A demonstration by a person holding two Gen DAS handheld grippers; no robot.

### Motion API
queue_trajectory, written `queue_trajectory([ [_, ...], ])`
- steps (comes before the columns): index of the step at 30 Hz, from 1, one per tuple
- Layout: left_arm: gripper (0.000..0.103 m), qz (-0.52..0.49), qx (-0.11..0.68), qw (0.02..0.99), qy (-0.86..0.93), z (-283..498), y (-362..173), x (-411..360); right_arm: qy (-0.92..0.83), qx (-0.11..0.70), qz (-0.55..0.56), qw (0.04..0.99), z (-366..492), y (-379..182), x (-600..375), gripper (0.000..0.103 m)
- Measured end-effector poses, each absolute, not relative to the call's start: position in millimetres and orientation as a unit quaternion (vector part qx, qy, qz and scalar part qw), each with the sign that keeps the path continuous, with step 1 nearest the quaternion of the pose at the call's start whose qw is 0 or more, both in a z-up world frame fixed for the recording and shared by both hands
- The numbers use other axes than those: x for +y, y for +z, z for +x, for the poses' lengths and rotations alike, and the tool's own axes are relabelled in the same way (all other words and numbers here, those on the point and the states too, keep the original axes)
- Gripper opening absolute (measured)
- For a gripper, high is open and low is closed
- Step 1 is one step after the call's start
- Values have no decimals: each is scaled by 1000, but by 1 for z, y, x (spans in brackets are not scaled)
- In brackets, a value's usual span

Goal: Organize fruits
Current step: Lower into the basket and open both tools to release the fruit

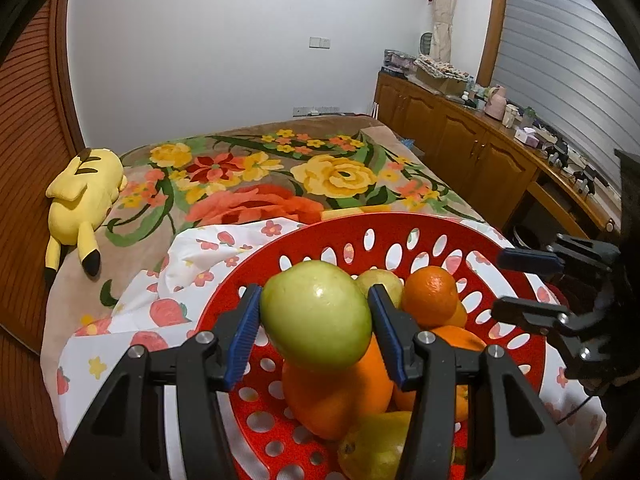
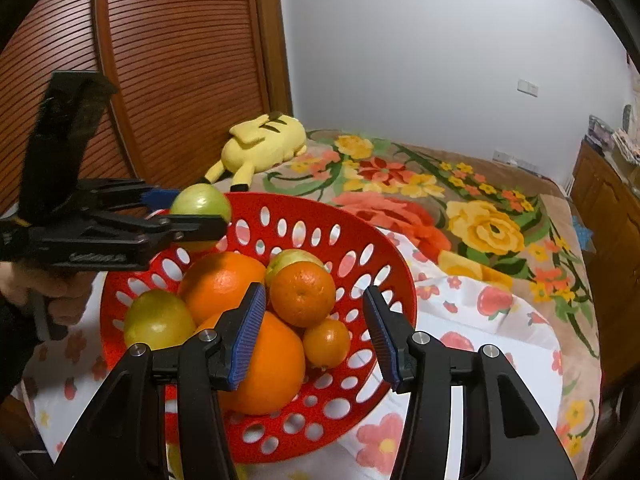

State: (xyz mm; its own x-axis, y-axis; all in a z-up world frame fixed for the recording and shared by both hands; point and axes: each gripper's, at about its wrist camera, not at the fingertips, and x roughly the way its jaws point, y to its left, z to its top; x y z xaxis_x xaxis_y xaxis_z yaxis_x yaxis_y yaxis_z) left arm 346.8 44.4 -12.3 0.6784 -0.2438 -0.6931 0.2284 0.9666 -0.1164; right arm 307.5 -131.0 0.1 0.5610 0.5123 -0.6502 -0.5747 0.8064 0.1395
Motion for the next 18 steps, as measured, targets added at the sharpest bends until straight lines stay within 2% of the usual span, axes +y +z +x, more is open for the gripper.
queue_trajectory([
  [7,53,-9,386,914,-126,349,-15,41,305,356,-42,883,302,-3,-137,52],
  [9,56,-13,379,917,-125,346,-12,42,304,356,-38,883,301,-3,-140,52],
  [18,58,-16,357,925,-132,315,5,41,300,349,-29,887,277,2,-147,53],
])
